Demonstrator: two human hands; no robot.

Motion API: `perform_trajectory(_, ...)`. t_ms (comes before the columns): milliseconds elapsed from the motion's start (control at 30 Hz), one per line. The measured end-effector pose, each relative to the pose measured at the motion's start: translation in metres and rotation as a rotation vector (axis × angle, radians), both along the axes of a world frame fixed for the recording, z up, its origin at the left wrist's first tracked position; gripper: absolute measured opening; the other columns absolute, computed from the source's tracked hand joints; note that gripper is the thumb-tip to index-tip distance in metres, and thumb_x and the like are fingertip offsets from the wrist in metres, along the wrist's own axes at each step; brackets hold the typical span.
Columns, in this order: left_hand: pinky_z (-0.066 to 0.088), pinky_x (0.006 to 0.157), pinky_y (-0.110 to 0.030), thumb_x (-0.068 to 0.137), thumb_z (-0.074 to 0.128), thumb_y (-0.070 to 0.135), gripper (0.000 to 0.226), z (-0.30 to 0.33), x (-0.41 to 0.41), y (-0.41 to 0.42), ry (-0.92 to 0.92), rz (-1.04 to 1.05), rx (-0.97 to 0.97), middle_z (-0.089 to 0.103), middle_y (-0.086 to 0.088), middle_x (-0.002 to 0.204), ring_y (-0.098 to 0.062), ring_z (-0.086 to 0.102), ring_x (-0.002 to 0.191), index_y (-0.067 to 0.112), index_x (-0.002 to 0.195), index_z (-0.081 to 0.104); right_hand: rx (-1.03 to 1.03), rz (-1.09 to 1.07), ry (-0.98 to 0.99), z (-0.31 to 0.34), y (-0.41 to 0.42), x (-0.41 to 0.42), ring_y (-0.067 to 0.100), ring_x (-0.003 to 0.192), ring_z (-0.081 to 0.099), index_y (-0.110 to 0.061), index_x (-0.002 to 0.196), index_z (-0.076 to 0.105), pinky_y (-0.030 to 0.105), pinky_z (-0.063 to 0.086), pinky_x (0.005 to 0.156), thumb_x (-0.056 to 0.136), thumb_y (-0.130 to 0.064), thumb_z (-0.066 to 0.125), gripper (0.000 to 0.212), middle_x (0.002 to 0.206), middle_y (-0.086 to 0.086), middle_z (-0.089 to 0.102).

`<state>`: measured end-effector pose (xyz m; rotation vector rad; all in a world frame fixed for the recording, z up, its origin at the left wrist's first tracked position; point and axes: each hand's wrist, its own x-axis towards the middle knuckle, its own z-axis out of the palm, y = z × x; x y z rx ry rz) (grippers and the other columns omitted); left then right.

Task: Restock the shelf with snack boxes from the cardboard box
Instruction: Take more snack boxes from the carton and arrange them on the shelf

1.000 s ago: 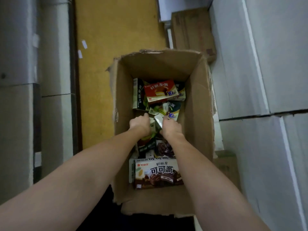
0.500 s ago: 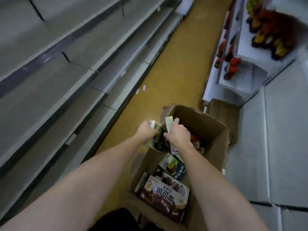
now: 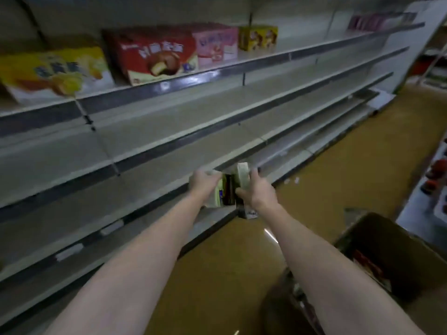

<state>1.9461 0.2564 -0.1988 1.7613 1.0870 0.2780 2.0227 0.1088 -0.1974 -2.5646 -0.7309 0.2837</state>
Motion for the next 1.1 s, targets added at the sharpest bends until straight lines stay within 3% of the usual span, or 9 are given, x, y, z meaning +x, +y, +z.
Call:
perform_trajectory(67, 0.052, 0.072, -0.034, 0.072, 0.072, 0.049, 0.049, 0.010, -0.053, 0.037, -0.043, 0.091, -0.045, 0.069, -0.010, 0.097, -0.028, 0.065, 0.089, 0.007, 0.096, 0.066, 0.027, 0.087, -0.011, 0.010, 0.042, -0.039, 0.035, 0.097, 0.064, -0.018, 0.130, 0.034, 0.044, 0.055, 0.080, 0.086, -0.043, 0.066, 0.060, 0.110, 0.014, 0.066)
perform_trajectory(167, 0.045, 0.075, -0.031, 0.086, 0.069, 0.032, 0.028, 0.022, -0.135, 0.081, -0.112, 0.189, -0.095, 0.060, -0.008, 0.097, -0.024, 0.057, 0.091, 0.008, 0.094, 0.056, 0.106, 0.173, 0.021, 0.025, 0.098, -0.098, 0.034, 0.105, 0.063, -0.015, 0.138, 0.035, 0.042, 0.053, 0.085, 0.086, -0.043, 0.069, 0.067, 0.115, 0.013, 0.066)
perform_trajectory(267, 0.047, 0.076, -0.033, 0.087, 0.069, 0.031, 0.047, 0.038, -0.205, 0.114, -0.141, 0.239, -0.120, 0.060, -0.013, 0.112, -0.026, 0.059, 0.099, 0.003, 0.122, 0.052, 0.161, 0.296, 0.033, 0.040, 0.144, -0.156, 0.034, 0.096, 0.066, -0.018, 0.129, 0.039, 0.042, 0.055, 0.081, 0.083, -0.044, 0.070, 0.061, 0.106, 0.012, 0.068)
perform_trajectory(367, 0.047, 0.064, -0.031, 0.083, 0.072, 0.028, 0.027, 0.059, -0.268, 0.139, -0.191, 0.317, -0.145, 0.063, -0.010, 0.094, -0.019, 0.057, 0.080, 0.006, 0.094, 0.060, 0.192, 0.387, 0.005, 0.057, 0.180, -0.207, 0.034, 0.093, 0.064, -0.019, 0.120, 0.041, 0.039, 0.052, 0.073, 0.082, -0.046, 0.071, 0.055, 0.102, 0.012, 0.068)
perform_trajectory(433, 0.048, 0.074, -0.034, 0.076, 0.073, 0.026, 0.018, 0.069, -0.308, 0.153, -0.237, 0.373, -0.148, 0.063, -0.006, 0.087, -0.022, 0.058, 0.082, 0.012, 0.076, 0.061, 0.240, 0.415, 0.026, 0.069, 0.201, -0.236, 0.033, 0.094, 0.063, -0.018, 0.117, 0.042, 0.038, 0.051, 0.074, 0.082, -0.046, 0.071, 0.053, 0.103, 0.010, 0.067)
perform_trajectory(600, 0.050, 0.066, -0.027, 0.078, 0.073, 0.019, 0.016, 0.097, -0.393, 0.179, -0.384, 0.532, -0.150, 0.064, -0.004, 0.065, -0.021, 0.066, 0.072, 0.014, 0.070, 0.060, 0.335, 0.551, 0.004, 0.101, 0.252, -0.305, 0.031, 0.096, 0.063, -0.016, 0.126, 0.042, 0.040, 0.054, 0.078, 0.081, -0.049, 0.070, 0.062, 0.105, 0.009, 0.066)
perform_trajectory(867, 0.054, 0.084, -0.041, 0.084, 0.072, 0.026, 0.029, 0.132, -0.499, 0.201, -0.375, 0.714, -0.042, 0.067, -0.016, 0.105, -0.031, 0.064, 0.096, 0.008, 0.104, 0.063, 0.413, 0.732, 0.007, 0.133, 0.304, -0.405, 0.031, 0.092, 0.066, -0.022, 0.117, 0.045, 0.046, 0.057, 0.079, 0.080, -0.042, 0.071, 0.050, 0.102, 0.007, 0.069)
perform_trajectory(967, 0.052, 0.074, -0.036, 0.084, 0.073, 0.019, 0.025, 0.146, -0.535, 0.205, -0.359, 0.752, 0.014, 0.067, -0.015, 0.099, -0.028, 0.063, 0.087, 0.003, 0.101, 0.064, 0.421, 0.773, 0.012, 0.139, 0.323, -0.437, 0.033, 0.090, 0.065, -0.023, 0.112, 0.042, 0.046, 0.056, 0.077, 0.079, -0.043, 0.070, 0.048, 0.098, 0.006, 0.067)
perform_trajectory(1100, 0.055, 0.089, -0.050, 0.081, 0.073, 0.018, 0.035, 0.167, -0.588, 0.223, -0.319, 0.778, 0.066, 0.068, -0.016, 0.107, -0.031, 0.065, 0.099, 0.005, 0.111, 0.062, 0.487, 0.812, 0.048, 0.152, 0.356, -0.476, 0.022, 0.084, 0.062, -0.025, 0.122, 0.047, 0.041, 0.056, 0.073, 0.083, -0.039, 0.071, 0.048, 0.092, -0.005, 0.063)
